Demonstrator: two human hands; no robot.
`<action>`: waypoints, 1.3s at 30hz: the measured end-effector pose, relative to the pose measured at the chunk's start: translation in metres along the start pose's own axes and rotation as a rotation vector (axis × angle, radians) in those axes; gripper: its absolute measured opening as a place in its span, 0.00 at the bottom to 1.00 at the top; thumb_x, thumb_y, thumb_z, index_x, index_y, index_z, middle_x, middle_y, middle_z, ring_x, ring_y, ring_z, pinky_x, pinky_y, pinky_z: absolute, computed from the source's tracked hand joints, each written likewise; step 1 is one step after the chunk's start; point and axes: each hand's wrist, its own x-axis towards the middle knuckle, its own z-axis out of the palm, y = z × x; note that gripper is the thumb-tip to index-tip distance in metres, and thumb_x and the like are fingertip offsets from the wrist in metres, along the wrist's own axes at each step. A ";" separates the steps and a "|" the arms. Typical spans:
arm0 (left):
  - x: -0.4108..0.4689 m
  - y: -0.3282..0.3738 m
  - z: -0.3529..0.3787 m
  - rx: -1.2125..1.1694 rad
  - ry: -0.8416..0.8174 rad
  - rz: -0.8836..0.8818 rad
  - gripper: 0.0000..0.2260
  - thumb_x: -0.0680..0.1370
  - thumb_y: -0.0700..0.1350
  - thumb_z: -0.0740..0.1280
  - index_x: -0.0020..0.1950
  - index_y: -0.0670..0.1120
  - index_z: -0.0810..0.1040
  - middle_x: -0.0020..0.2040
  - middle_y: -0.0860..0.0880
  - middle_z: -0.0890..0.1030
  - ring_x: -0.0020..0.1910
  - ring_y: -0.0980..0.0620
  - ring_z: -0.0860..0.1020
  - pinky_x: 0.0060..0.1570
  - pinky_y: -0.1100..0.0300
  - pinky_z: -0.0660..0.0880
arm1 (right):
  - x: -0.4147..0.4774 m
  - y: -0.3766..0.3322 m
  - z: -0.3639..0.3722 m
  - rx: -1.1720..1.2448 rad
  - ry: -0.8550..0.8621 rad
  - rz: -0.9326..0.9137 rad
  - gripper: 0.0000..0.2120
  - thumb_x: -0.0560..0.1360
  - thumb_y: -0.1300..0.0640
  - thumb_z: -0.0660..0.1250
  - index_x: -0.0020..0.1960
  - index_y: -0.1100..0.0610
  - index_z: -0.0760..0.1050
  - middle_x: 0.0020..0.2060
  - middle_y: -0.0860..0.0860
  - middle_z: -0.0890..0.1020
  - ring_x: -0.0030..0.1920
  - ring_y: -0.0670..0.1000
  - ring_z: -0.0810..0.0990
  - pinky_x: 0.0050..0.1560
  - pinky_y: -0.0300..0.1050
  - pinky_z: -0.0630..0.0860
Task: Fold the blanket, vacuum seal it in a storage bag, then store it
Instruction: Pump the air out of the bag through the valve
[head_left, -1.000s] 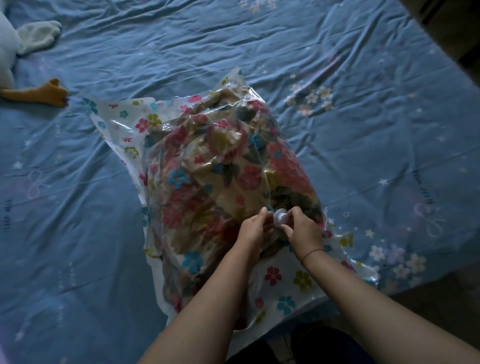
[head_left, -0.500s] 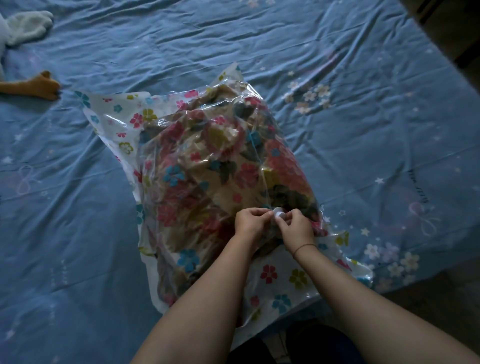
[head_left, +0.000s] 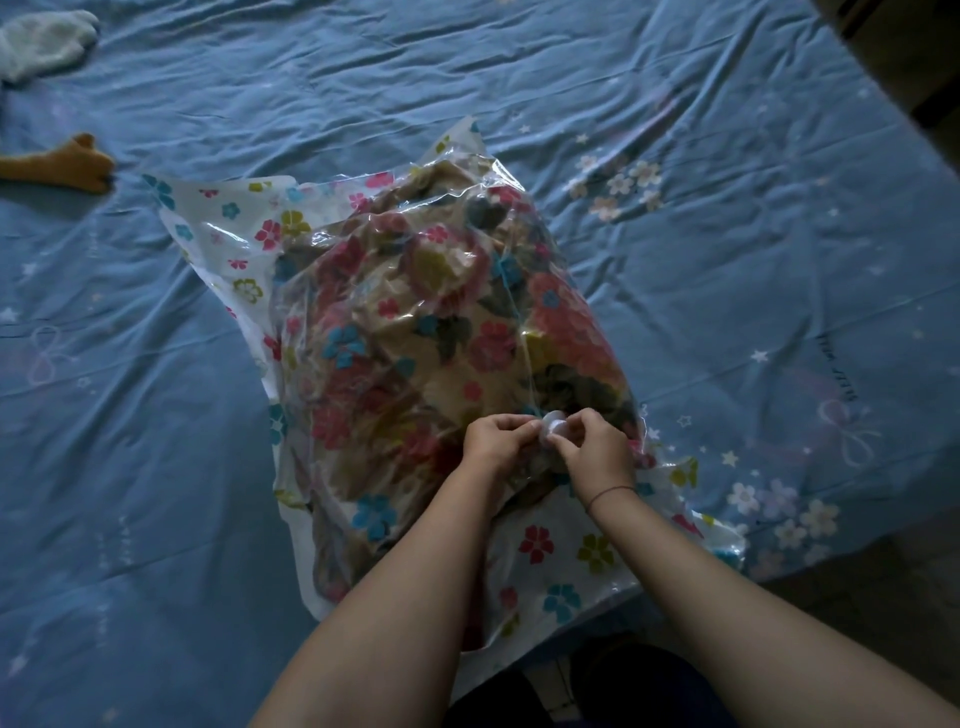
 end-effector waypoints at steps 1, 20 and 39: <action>0.001 0.001 0.000 0.006 -0.001 0.001 0.03 0.77 0.41 0.71 0.49 0.44 0.83 0.47 0.44 0.85 0.46 0.48 0.84 0.42 0.59 0.81 | 0.001 -0.001 0.000 0.034 0.001 0.026 0.09 0.73 0.54 0.71 0.48 0.57 0.76 0.41 0.49 0.79 0.42 0.49 0.76 0.42 0.42 0.72; -0.015 -0.006 0.000 -0.081 0.014 0.067 0.09 0.76 0.45 0.72 0.54 0.44 0.81 0.50 0.43 0.84 0.44 0.50 0.82 0.36 0.62 0.78 | 0.004 0.005 -0.014 0.092 0.011 0.109 0.16 0.72 0.45 0.71 0.53 0.55 0.76 0.41 0.48 0.79 0.46 0.50 0.78 0.45 0.44 0.74; -0.149 0.010 0.080 0.318 -0.255 0.482 0.15 0.73 0.40 0.75 0.58 0.43 0.78 0.46 0.46 0.84 0.42 0.49 0.83 0.46 0.54 0.83 | -0.118 0.062 -0.157 0.280 0.632 -0.046 0.36 0.67 0.48 0.76 0.68 0.61 0.67 0.62 0.60 0.72 0.63 0.58 0.72 0.64 0.56 0.70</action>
